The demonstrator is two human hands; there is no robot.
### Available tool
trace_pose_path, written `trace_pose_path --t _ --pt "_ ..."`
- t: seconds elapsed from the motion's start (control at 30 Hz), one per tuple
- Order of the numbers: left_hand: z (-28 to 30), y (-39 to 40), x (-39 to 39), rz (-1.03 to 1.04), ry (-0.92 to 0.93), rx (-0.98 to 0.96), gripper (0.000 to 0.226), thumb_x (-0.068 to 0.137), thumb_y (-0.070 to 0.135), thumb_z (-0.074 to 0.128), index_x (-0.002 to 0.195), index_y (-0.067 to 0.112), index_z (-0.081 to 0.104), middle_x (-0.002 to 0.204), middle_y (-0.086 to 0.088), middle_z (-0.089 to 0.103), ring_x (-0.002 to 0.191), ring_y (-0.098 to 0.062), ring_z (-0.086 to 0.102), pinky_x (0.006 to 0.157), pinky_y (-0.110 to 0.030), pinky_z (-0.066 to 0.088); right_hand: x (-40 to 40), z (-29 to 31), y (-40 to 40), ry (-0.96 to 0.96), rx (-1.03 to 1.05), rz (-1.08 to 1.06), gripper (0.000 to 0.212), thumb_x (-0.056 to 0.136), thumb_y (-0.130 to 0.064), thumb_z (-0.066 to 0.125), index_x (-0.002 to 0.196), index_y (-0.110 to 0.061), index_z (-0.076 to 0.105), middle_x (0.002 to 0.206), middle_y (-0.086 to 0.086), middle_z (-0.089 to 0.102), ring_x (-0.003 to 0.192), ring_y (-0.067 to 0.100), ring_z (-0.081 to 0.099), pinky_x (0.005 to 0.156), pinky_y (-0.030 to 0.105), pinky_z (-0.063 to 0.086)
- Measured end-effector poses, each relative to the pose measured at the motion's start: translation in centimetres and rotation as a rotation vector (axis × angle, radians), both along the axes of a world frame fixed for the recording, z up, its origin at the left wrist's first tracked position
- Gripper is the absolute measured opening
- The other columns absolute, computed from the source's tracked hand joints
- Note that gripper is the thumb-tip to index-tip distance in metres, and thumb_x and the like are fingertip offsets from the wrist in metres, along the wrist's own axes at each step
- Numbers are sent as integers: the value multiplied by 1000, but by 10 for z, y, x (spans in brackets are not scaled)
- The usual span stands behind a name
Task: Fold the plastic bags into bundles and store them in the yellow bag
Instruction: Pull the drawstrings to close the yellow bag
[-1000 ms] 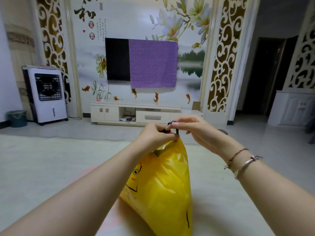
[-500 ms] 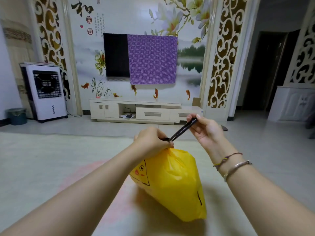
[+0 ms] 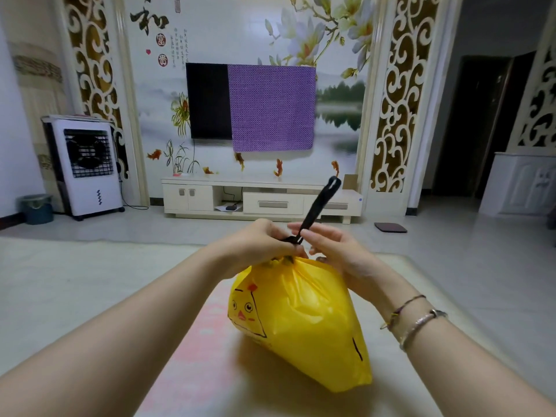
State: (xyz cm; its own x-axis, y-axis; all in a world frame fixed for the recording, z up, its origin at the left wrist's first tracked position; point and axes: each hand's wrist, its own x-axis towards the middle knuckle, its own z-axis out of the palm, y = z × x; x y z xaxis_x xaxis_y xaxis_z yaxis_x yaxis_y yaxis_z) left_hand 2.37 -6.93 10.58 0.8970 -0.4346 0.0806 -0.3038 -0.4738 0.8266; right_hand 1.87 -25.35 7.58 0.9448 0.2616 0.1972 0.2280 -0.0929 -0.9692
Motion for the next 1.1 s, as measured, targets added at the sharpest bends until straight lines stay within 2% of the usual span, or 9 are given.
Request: trace_pose_path --t 0.13,0.23,0.3,0.4,0.6,0.67,0.8,0.9,1.1 --pt "2 4 5 -50 64 -32 22 91 21 65 110 12 72 106 -13 71 99 -27 67 86 -34 53 0 -5 3 -70 120 -32 24 90 -27 61 108 -17 74 84 0 64 72 10 47 64 24 38" --pt "5 7 6 -58 229 -327 29 95 5 53 123 2 62 93 -8 57 69 -11 49 68 -25 43 3 -16 1 -42 399 -31 27 86 -25 62 105 -8 72 102 16 69 66 11 48 66 26 42" --pt "6 10 8 13 322 -522 30 96 0 41 121 -3 57 76 -5 39 62 -11 34 74 -27 37 4 -22 3 -21 548 -49 21 84 -22 62 96 -9 74 104 17 70 59 11 48 61 22 47" --pt "5 12 11 44 296 -584 31 97 -9 34 116 -6 57 76 -8 42 68 -15 45 85 -29 46 1 -23 10 28 658 -83 18 80 -19 64 90 -9 76 85 11 69 49 10 47 52 20 48" --pt "13 5 13 111 156 -440 26 101 12 44 109 9 68 122 -8 54 109 -21 52 93 -31 39 -13 -18 18 -5 274 -18 18 85 -27 65 92 -16 78 88 7 67 72 27 48 62 25 43" --pt "19 3 15 112 124 -434 29 103 19 42 104 12 71 118 -4 57 114 -21 50 97 -34 34 -17 -14 17 -5 126 78 20 83 -31 66 93 -17 78 100 8 70 81 29 46 67 28 40" --pt "26 -4 14 20 91 -400 34 103 25 38 108 13 70 125 -2 55 121 -18 44 105 -40 32 -24 -3 15 33 27 178 22 84 -30 62 95 -15 74 84 -11 69 60 10 42 55 16 37" --pt "26 -12 11 -6 -50 -171 35 104 33 39 119 20 67 146 -1 45 138 -20 33 103 -35 30 -22 -1 18 37 40 240 22 89 -26 60 100 -14 74 82 -2 65 50 8 40 47 16 32" --pt "34 4 13 -18 -99 -17 32 101 43 40 115 34 67 144 6 48 137 -13 36 113 -34 19 -14 -7 23 56 72 188 30 89 -28 60 108 -8 72 91 6 65 49 7 41 47 15 35"
